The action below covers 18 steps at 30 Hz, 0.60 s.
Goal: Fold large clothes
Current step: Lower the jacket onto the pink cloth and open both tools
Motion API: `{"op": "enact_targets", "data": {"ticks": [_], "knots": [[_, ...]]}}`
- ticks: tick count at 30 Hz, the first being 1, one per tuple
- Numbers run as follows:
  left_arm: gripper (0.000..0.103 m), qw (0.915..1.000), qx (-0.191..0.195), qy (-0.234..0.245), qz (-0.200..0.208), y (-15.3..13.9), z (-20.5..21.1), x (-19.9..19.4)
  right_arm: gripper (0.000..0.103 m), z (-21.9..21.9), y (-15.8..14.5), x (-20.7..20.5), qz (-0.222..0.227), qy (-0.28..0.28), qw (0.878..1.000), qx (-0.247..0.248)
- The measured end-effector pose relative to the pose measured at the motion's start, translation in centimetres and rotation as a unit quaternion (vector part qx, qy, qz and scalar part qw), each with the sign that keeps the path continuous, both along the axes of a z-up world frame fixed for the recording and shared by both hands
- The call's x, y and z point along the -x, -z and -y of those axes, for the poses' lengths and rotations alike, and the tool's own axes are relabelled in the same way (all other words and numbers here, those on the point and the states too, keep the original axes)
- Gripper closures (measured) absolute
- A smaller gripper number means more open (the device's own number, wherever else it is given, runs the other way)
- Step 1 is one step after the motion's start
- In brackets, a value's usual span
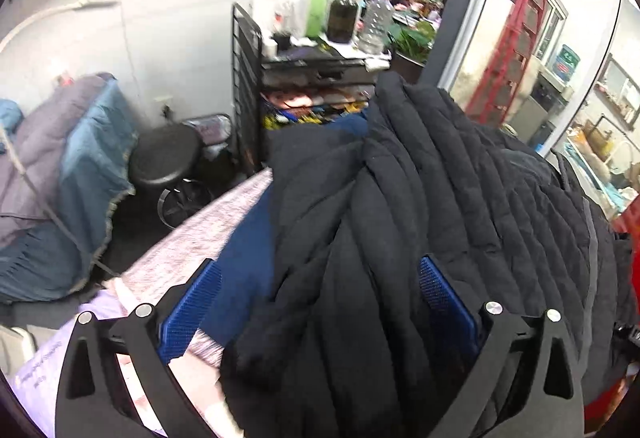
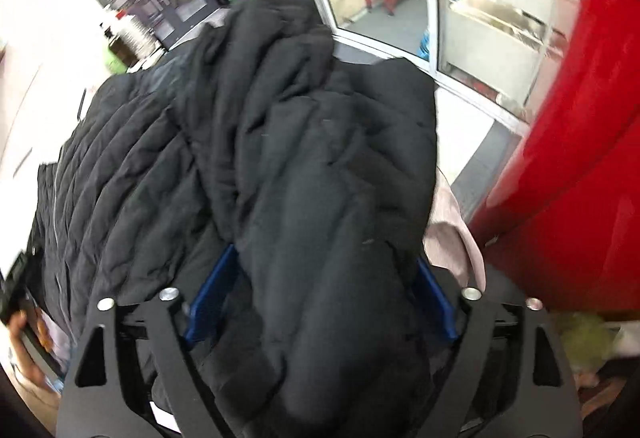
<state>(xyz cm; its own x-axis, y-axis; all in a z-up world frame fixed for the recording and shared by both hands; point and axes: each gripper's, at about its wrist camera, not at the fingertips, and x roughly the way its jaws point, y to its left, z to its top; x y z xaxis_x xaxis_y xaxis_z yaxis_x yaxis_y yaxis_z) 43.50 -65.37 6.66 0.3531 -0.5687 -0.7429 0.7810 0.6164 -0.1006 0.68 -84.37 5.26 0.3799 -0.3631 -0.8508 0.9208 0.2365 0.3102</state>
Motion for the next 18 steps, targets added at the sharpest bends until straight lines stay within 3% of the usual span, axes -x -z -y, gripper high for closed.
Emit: {"op": "enact_targets", "data": {"ticks": [4,7,9,10,12,14,18], "knots": [[0.006,0.9989,0.006,-0.028,0.037,-3.7,-2.4,2.8,0.019,-0.5,-1.3,0.4,-0.003,0.021,1.000,0.011],[0.006,0.9977,0.001,-0.004,0.067,-5.5,-3.1,5.7,0.019,-1.4,-3.0,-0.1,-0.019,0.025,0.999,0.032],[0.006,0.9941,-0.028,0.017,0.104,-6.2,-3.2,8.3,0.018,-2.2,-4.5,-0.8,-0.032,0.019,0.998,0.050],[0.006,0.9922,-0.037,0.024,0.117,-6.3,-3.1,9.3,0.011,-2.8,-5.3,-1.3,-0.046,0.013,0.997,0.064],[0.006,0.9862,-0.067,0.040,0.146,-6.2,-3.0,11.9,0.008,-3.9,-6.7,-2.0,-0.071,0.003,0.993,0.093],[0.006,0.9839,-0.093,0.054,0.143,-5.8,-2.8,13.9,0.008,-5.2,-8.0,-2.5,-0.097,-0.006,0.987,0.126],[0.006,0.9866,-0.112,0.084,0.084,-5.2,-2.9,16.7,0.006,-7.8,-10.1,-3.4,-0.123,-0.031,0.979,0.159]]}}
